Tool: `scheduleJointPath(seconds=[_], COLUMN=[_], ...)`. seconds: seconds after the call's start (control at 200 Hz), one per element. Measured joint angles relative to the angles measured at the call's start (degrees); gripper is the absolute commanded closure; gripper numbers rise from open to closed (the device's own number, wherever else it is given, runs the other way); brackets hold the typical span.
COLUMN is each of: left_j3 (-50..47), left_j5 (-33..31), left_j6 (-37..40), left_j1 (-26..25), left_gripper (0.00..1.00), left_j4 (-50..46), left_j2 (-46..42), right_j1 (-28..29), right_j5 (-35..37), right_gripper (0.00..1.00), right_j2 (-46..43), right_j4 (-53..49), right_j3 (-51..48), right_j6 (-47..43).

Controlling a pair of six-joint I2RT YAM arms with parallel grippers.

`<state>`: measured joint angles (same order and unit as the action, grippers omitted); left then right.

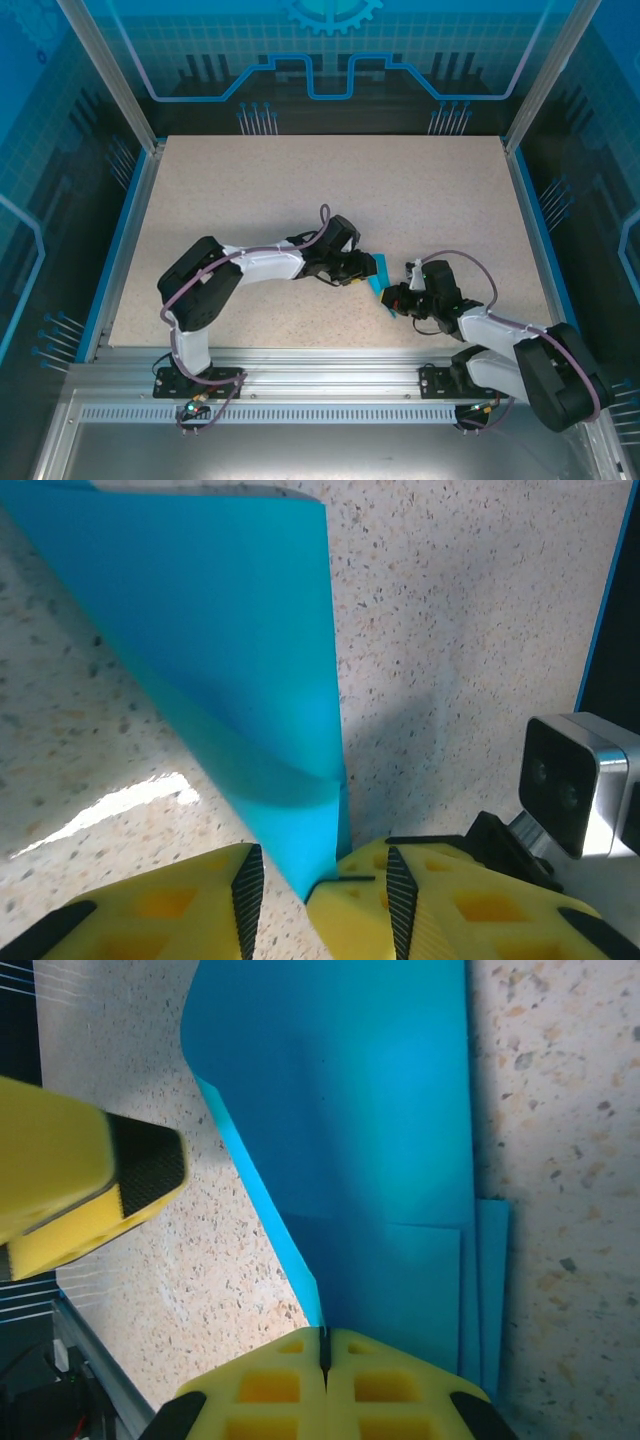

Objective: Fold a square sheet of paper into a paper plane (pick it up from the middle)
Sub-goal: Fold the wing for the fifth time at the center of the table.

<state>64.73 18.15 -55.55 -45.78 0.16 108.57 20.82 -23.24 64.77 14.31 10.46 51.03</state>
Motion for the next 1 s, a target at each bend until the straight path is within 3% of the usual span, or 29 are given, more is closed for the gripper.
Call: scheduleJointPath(seconds=[0.345,0.545,0.755,1.0], left_j3=[3.5,4.4,5.2,5.4], left_j5=[0.8,0.8,0.8,0.8], left_j6=[0.0,0.0,0.0,0.0], left_j1=[-0.5,-0.5,-0.5,-0.5], left_gripper=[0.55,0.56,0.56,0.57], left_j4=[0.5,0.3,0.1,-0.2], left_j2=[4.1,5.1,5.8,5.8], right_j1=[-0.2,-0.2,-0.3,-0.2], right_j5=[-0.2,1.8,7.0,9.2], right_gripper=[0.87,0.67,0.38,0.36], right_j2=[-3.6,-6.3,-11.0,-7.6], right_j4=[-2.3,-9.3,-19.8,-26.0], right_j3=[0.0,1.0,4.2,8.0], right_j6=[0.2,-2.1,-5.8,-10.9])
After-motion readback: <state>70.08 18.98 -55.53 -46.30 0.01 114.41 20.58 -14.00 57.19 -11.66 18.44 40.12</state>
